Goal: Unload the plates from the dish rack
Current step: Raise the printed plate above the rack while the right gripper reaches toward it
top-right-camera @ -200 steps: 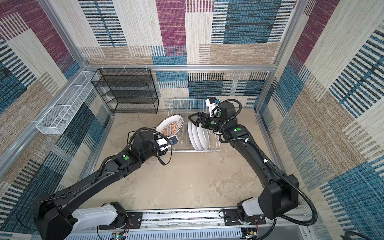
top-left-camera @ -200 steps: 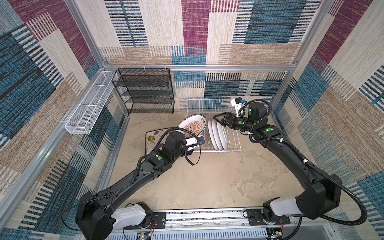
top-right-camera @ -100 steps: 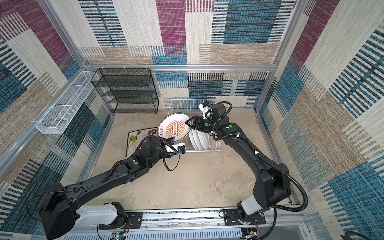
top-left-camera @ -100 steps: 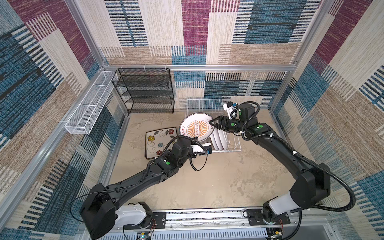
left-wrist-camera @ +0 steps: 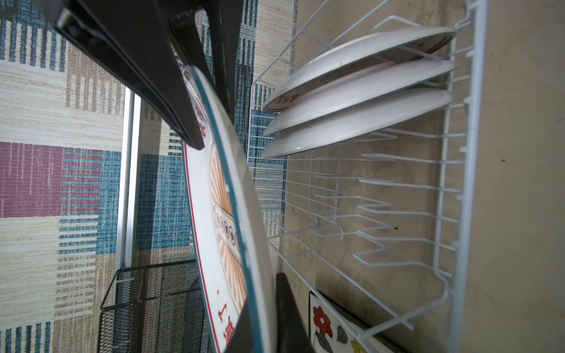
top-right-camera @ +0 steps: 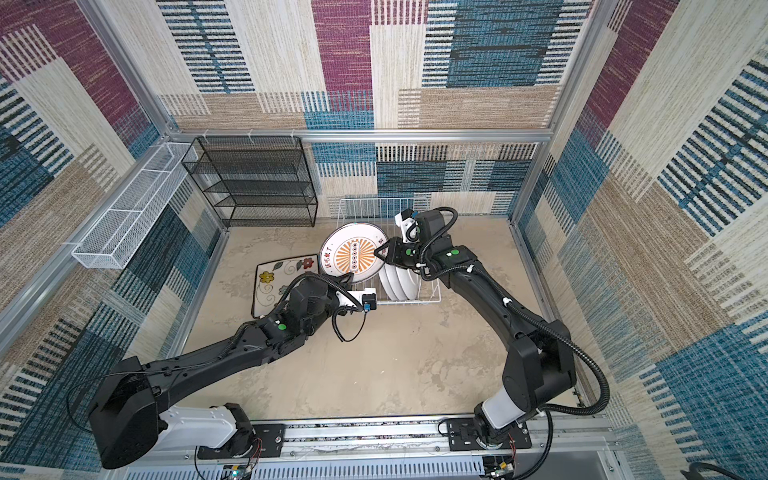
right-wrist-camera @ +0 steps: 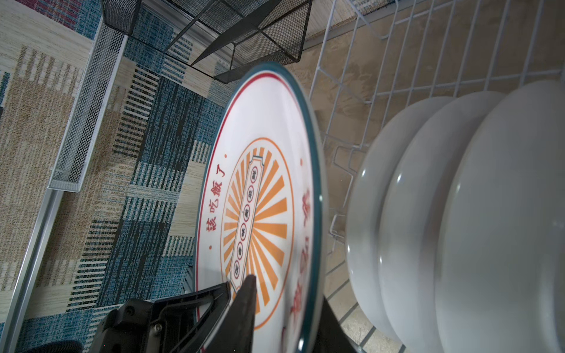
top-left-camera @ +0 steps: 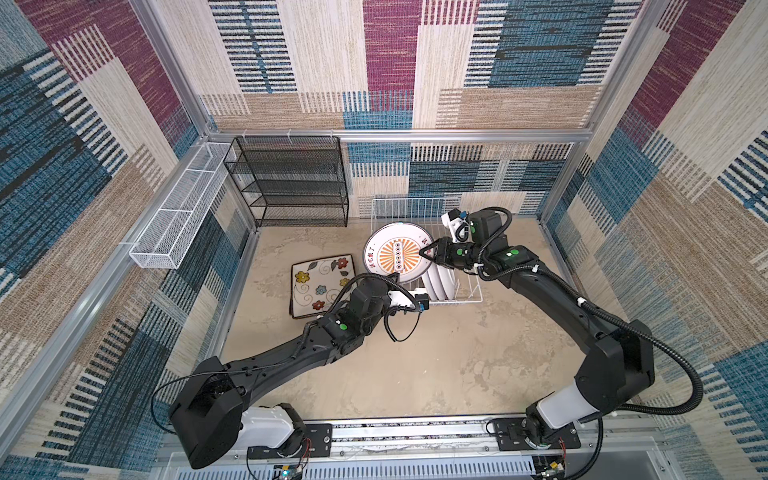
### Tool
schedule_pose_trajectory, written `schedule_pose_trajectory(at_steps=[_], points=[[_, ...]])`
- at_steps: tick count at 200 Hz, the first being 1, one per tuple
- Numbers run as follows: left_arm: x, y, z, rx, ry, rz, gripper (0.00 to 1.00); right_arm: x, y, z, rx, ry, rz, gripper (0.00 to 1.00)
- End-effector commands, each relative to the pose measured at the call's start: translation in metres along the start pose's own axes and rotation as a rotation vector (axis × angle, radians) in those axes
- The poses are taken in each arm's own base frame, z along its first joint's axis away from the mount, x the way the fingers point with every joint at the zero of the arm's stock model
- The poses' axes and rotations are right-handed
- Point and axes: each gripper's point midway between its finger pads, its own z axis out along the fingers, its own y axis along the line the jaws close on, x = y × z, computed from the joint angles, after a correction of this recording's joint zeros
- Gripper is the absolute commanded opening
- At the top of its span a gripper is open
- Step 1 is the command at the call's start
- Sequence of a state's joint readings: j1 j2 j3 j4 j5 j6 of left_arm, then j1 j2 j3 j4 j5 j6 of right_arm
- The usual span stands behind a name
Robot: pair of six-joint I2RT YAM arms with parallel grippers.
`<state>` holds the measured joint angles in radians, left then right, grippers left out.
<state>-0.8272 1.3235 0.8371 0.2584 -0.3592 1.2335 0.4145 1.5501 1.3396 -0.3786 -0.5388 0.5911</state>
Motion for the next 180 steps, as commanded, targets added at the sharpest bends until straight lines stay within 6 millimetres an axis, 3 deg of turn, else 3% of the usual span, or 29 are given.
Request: schedule_pose_trajectory(at_steps=[1,57,86,141,155,180], points=[[-0.009,0.018,0.0,-0.064,-0.032,0.007,0.0,-0.001,0.01,-0.001,-0.05,-0.009,-0.001,0.21],[-0.01,0.023,0.0,-0.074,-0.026,0.013,0.0,-0.001,0.013,-0.002,-0.072,-0.02,0.022,0.01],[-0.01,0.022,0.003,-0.078,-0.019,-0.003,0.0,-0.007,0.017,-0.006,-0.079,-0.051,0.028,0.0],[-0.007,0.021,-0.001,-0.043,-0.008,-0.152,0.68,-0.027,0.016,-0.023,-0.048,-0.197,0.044,0.0],[-0.007,0.021,-0.007,-0.034,-0.016,-0.207,0.77,-0.032,0.016,-0.028,-0.043,-0.229,0.048,0.0],[-0.01,0.023,-0.02,-0.008,-0.046,-0.33,0.84,-0.044,0.016,-0.039,-0.037,-0.284,0.056,0.0]])
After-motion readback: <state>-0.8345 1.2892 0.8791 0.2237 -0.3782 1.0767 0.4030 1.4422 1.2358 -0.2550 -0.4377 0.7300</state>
